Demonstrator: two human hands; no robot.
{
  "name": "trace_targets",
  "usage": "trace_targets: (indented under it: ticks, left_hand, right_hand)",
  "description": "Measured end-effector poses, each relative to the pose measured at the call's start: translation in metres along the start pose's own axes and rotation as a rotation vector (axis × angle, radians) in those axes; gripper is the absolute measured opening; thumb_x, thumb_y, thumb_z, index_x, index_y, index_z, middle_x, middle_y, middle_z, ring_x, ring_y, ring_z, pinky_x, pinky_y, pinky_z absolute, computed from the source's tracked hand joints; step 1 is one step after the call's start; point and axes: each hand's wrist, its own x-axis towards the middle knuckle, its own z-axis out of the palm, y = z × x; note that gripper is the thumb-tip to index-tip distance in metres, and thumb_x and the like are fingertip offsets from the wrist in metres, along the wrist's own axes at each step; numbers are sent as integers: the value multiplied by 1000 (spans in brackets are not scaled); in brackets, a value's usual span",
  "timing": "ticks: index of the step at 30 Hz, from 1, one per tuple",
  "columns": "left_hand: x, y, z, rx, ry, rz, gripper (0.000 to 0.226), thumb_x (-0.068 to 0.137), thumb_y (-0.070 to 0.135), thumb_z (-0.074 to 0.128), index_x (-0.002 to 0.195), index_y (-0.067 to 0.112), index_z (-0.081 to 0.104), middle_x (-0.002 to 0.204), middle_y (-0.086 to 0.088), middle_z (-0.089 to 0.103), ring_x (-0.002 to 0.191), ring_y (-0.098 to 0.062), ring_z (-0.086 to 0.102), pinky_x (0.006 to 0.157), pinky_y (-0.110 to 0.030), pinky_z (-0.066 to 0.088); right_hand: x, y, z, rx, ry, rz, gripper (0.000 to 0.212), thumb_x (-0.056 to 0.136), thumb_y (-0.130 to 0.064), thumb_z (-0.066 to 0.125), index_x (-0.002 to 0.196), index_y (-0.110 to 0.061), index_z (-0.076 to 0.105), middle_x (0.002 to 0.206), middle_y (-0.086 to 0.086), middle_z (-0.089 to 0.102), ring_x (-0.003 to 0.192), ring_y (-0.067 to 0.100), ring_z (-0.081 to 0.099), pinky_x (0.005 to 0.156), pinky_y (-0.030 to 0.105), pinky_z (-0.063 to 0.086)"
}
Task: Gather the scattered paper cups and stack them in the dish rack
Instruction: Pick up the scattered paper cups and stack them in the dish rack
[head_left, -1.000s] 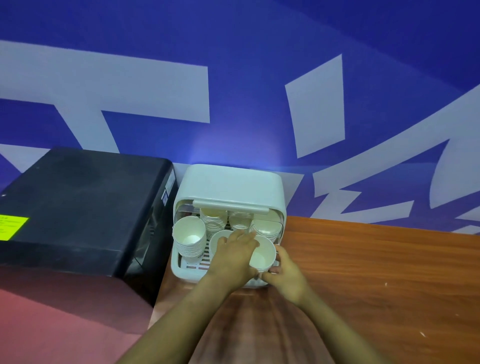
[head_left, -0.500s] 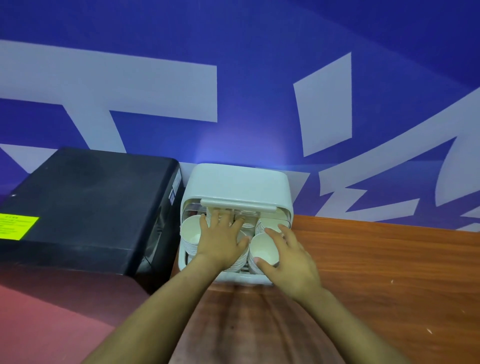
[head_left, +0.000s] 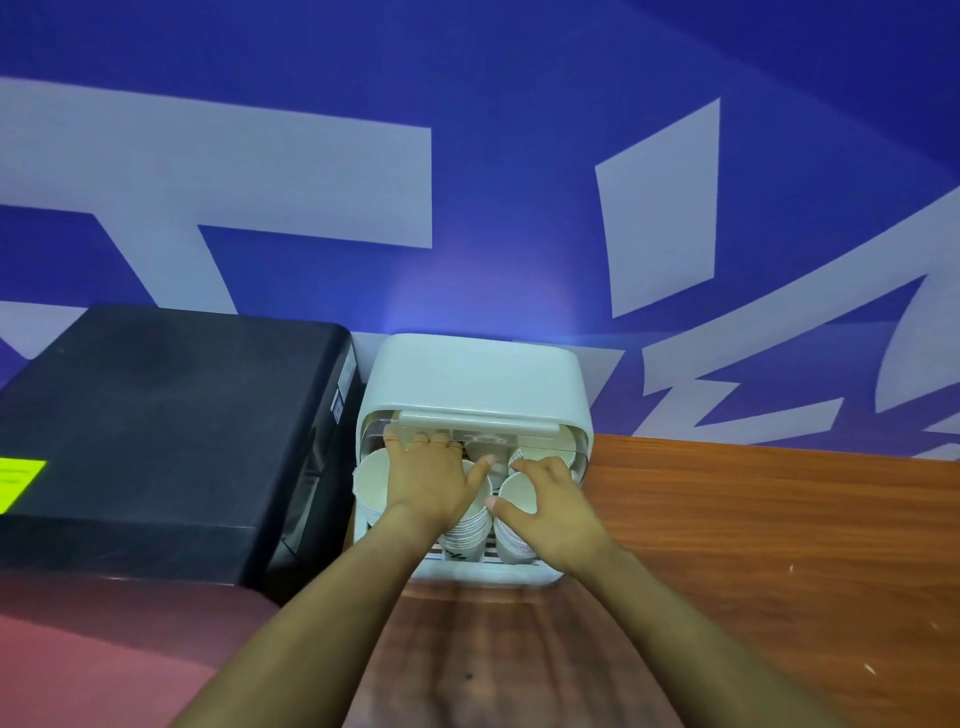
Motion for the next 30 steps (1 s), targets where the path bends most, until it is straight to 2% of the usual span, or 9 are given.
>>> trace_targets:
  ticks: [5, 8, 11, 14, 19, 22, 26, 28, 30]
  left_hand:
    - [6, -9, -1, -27, -56, -19, 67, 93, 65, 15, 146, 29, 35, 154, -4, 31, 144, -32, 17, 113, -64, 2]
    - [0, -1, -1, -66, 0, 41, 56, 97, 59, 20, 141, 30, 38, 147, -7, 37, 139, -31, 24, 113, -63, -1]
    - [-4, 4, -1, -108, 32, 144, 44, 100, 48, 23, 133, 30, 47, 139, -3, 42, 132, -28, 30, 113, -59, 8]
    - [2, 7, -1, -183, -4, 161, 44, 100, 48, 26, 132, 30, 50, 140, 0, 46, 133, -27, 32, 113, -52, 16]
    - [3, 11, 1, -119, 40, 191, 44, 102, 42, 22, 131, 26, 52, 140, 2, 46, 129, -26, 36, 112, -42, 20]
    - [2, 9, 0, -81, 56, 153, 46, 103, 40, 19, 129, 25, 54, 136, 0, 50, 126, -27, 40, 109, -42, 24]
    - [6, 8, -3, -79, 27, 126, 46, 102, 43, 21, 130, 28, 54, 136, -1, 52, 128, -27, 40, 111, -47, 23]
    - [5, 4, -3, -112, 13, 130, 47, 100, 48, 21, 131, 31, 52, 138, 1, 50, 130, -25, 38, 111, -51, 21]
    - [-3, -2, -1, -164, 26, 155, 61, 92, 59, 11, 136, 35, 45, 145, 4, 40, 137, -22, 28, 113, -55, 12]
  right_hand:
    - [7, -2, -4, 24, -20, -41, 59, 85, -52, 60, 136, -26, 45, 137, -3, 38, 130, 15, 38, 108, 26, 29]
    - [9, -2, -5, 14, -21, -20, 58, 85, -53, 58, 133, -24, 46, 136, 0, 38, 129, 17, 39, 109, 29, 31]
    - [9, -3, -6, 8, -30, -23, 57, 86, -50, 58, 135, -23, 45, 136, 1, 38, 129, 18, 37, 110, 28, 28]
    - [9, -1, -8, -2, -49, -25, 56, 89, -47, 56, 137, -20, 43, 137, 4, 38, 130, 19, 37, 109, 26, 26]
    - [11, 1, -7, -37, -59, -17, 61, 90, -48, 54, 141, -18, 39, 140, 5, 36, 133, 22, 35, 113, 31, 27]
    - [15, -1, -5, -44, -32, -31, 59, 89, -50, 53, 138, -18, 43, 138, 4, 39, 132, 21, 36, 112, 33, 28]
    - [20, -5, -7, -113, -46, -57, 57, 90, -51, 49, 138, -21, 43, 140, 3, 41, 133, 20, 37, 109, 33, 30]
    - [17, -3, -8, -129, -43, -77, 61, 88, -57, 48, 140, -26, 40, 146, -1, 34, 135, 20, 35, 109, 35, 32]
    - [9, 0, -8, -115, -19, -116, 68, 86, -62, 47, 143, -28, 35, 152, -5, 24, 140, 18, 28, 112, 35, 31]
